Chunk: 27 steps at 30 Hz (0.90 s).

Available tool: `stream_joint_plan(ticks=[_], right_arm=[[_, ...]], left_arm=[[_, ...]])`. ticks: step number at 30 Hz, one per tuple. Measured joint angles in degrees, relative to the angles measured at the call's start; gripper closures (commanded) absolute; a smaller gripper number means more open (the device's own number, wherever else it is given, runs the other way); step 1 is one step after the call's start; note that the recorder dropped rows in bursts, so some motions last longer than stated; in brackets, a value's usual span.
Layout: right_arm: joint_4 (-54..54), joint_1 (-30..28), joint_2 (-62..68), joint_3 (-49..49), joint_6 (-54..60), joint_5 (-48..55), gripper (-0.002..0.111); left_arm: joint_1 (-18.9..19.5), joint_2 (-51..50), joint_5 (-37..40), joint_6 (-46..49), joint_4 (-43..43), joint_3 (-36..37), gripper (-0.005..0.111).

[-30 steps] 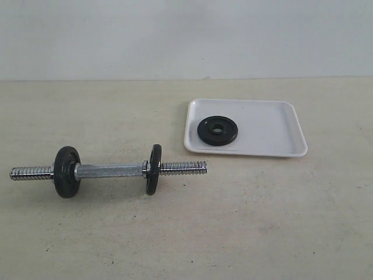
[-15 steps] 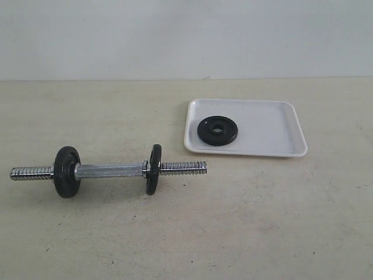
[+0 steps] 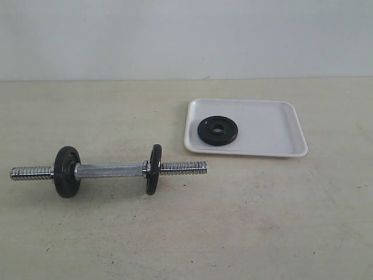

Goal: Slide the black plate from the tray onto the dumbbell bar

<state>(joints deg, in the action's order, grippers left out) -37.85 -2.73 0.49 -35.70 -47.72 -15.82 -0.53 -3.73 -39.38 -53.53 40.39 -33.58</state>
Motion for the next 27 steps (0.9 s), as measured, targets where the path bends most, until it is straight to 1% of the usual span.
stream_joint_plan(ticks=[3, 8, 11, 16, 18, 21, 27], right_arm=[[-6.06, 0.0, 1.84, -4.9, -2.29, 6.65, 0.106], [-9.62, 0.0, 5.66, -6.25, -2.99, 14.24, 0.106], [-9.78, 0.0, 8.45, -5.92, -3.1, 17.76, 0.106], [-9.78, 0.28, 14.21, -3.83, -2.98, 22.61, 0.106], [-9.78, 1.37, 16.79, -3.05, -2.16, 23.84, 0.106], [-9.36, 3.84, 20.61, -1.95, 0.6, 26.83, 0.106], [-1.13, 10.48, 29.73, -1.89, 12.16, 39.16, 0.106]], left_arm=[[0.0, -3.54, 1.86, -5.07, 8.71, -3.88, 0.102], [0.0, -10.3, 4.34, -16.54, 24.54, -8.06, 0.102], [0.0, -14.68, 5.25, -23.38, 33.53, -8.74, 0.102], [0.0, -21.61, 5.7, -35.07, 50.91, -8.85, 0.102], [0.0, -24.21, 5.7, -39.57, 55.62, -8.85, 0.102], [0.0, -28.58, 5.72, -43.53, 58.21, -8.85, 0.102], [0.0, -37.15, 5.72, -45.38, 59.19, -8.85, 0.102]])
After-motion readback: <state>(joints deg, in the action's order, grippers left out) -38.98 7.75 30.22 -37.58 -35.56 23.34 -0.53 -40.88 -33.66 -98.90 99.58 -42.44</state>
